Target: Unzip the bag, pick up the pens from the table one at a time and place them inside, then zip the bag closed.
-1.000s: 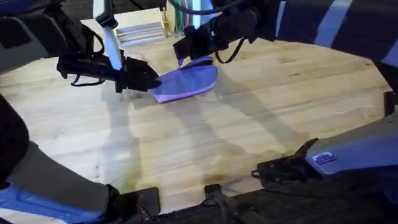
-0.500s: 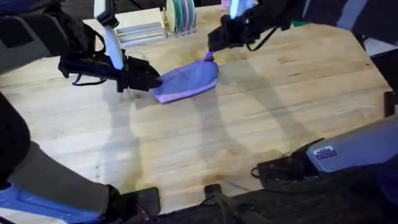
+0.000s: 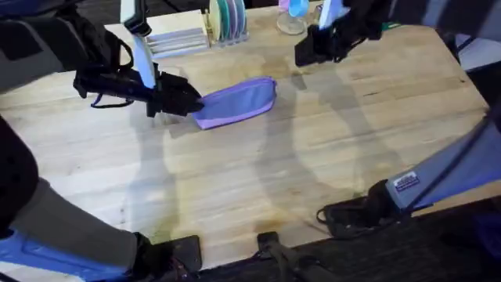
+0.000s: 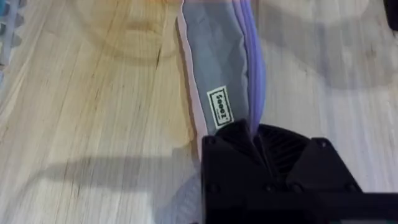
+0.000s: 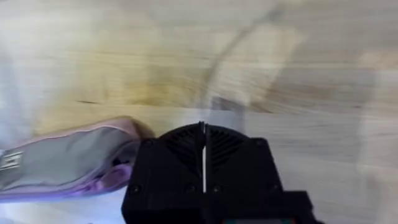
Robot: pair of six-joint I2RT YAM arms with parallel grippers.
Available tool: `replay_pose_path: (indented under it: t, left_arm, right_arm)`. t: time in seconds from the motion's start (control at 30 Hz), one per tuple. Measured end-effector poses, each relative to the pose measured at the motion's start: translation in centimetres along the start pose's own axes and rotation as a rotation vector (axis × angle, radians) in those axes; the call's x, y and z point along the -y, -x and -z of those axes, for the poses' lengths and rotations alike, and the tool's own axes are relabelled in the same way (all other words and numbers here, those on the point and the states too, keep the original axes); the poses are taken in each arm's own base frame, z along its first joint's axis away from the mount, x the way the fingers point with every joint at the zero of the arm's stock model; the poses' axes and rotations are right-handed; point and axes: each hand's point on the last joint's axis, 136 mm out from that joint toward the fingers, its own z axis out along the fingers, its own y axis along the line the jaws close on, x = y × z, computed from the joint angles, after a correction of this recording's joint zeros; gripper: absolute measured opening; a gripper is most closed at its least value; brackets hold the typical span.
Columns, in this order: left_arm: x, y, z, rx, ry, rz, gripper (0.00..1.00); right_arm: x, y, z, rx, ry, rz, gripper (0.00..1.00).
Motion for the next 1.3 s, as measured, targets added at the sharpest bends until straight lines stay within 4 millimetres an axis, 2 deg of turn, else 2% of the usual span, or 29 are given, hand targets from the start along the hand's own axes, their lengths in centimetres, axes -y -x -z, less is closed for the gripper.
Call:
replay_pose_path:
  t: [0.1, 0.2, 0.27, 0.43, 0.47, 0.67, 0.73, 0.93, 0.97, 1.0, 1.13, 1.17, 1.2, 1.3]
  left_arm:
    - [0.0, 0.0, 0.0, 0.0, 0.0, 0.0, 0.042]
    - [0.0, 0.0, 0.0, 0.0, 0.0, 0.001, 0.042]
    - [0.0, 0.0, 0.0, 0.0, 0.0, 0.0, 0.042]
    - [0.0, 0.0, 0.0, 0.0, 0.0, 0.001, 0.041]
    - [0.0, 0.0, 0.0, 0.0, 0.0, 0.001, 0.042]
    - [0.0, 0.0, 0.0, 0.0, 0.0, 0.0, 0.042]
    - [0.0, 0.0, 0.0, 0.0, 0.0, 0.0, 0.042]
    - [-0.1, 0.0, 0.0, 0.0, 0.002, -0.003, 0.042]
    - [-0.1, 0.0, 0.0, 0.0, 0.003, -0.006, 0.087]
    - [-0.1, 0.0, 0.0, 0.0, 0.003, -0.008, 0.214]
    - [-0.2, -0.1, 0.2, 0.002, 0.008, -0.003, 0.852]
    - [-0.2, -0.1, 0.2, 0.002, 0.008, 0.001, 0.95]
    - [-0.2, -0.1, 0.2, 0.002, 0.009, 0.001, 0.982]
    - [-0.2, -0.1, 0.3, 0.002, 0.01, 0.001, 0.992]
  right_arm:
    - [0.4, -0.8, -1.6, -0.03, -0.006, -0.001, 0.03]
    - [0.2, -0.2, -1.6, -0.003, -0.002, 0.012, 0.03]
    - [-0.1, 0.4, -0.9, 0.026, 0.002, 0.022, 0.03]
    - [-1.1, 1.5, 2.1, 0.094, 0.011, 0.041, 0.035]
    - [-1.3, 1.6, 2.8, 0.104, 0.012, 0.044, 0.121]
    - [-2.7, 1.5, 7.3, 0.166, 0.019, 0.078, 0.955]
    - [-3.5, 1.0, 8.7, 0.174, 0.023, 0.11, 0.994]
    - [-5.9, -1.7, 12.1, 0.162, 0.043, 0.204, 0.997]
    - [-6.2, -2.1, 12.6, 0.162, 0.046, 0.215, 0.997]
    - [-6.3, -2.4, 13.1, 0.163, 0.048, 0.22, 0.997]
    - [-6.7, -2.9, 14.7, 0.186, 0.052, 0.235, 0.997]
    - [-6.7, -3.0, 15.0, 0.195, 0.053, 0.238, 0.997]
    - [-6.8, -3.0, 15.4, 0.204, 0.054, 0.242, 0.997]
    - [-7.0, -3.0, 16.0, 0.223, 0.055, 0.263, 0.997]
